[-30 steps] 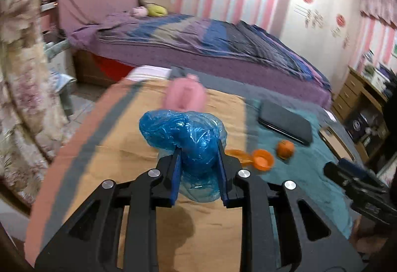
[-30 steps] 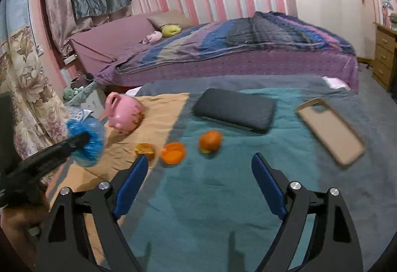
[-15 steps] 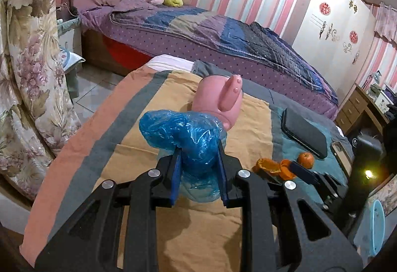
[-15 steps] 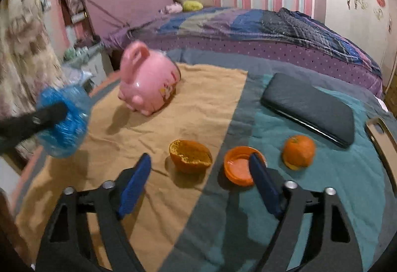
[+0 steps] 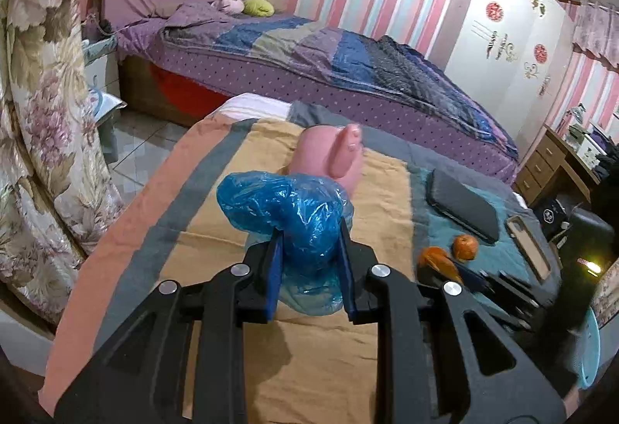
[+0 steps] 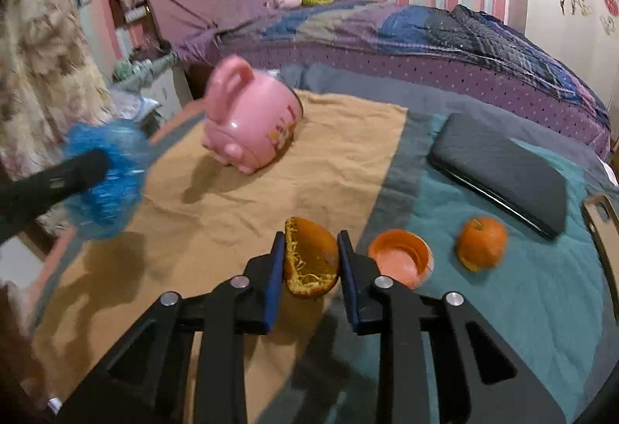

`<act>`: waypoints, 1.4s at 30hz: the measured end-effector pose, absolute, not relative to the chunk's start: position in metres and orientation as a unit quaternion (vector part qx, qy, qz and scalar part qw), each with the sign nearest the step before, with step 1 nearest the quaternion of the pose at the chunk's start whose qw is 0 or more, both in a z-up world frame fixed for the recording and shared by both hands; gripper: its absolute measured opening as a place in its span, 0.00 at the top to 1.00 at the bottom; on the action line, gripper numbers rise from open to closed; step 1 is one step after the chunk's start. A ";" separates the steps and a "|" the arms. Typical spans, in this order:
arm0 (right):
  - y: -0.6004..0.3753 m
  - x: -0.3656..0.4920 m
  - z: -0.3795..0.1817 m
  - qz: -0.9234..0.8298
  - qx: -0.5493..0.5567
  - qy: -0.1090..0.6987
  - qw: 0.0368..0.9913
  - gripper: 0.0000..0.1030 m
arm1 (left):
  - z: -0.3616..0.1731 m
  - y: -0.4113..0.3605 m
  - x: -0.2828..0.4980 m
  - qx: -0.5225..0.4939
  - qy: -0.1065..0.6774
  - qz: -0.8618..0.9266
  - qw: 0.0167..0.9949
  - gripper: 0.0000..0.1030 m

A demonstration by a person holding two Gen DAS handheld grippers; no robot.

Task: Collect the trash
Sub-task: 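Carry the blue bag and orange peel over the blue basket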

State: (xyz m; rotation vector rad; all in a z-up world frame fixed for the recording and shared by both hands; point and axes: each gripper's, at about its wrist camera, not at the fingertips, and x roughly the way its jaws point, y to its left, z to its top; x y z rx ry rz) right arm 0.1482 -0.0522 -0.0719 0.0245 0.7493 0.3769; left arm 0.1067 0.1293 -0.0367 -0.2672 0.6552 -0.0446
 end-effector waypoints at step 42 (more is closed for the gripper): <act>-0.383 -0.061 0.033 -0.046 0.134 0.197 0.970 0.73 | 0.007 -0.151 0.017 -0.063 0.273 -0.261 0.924 0.77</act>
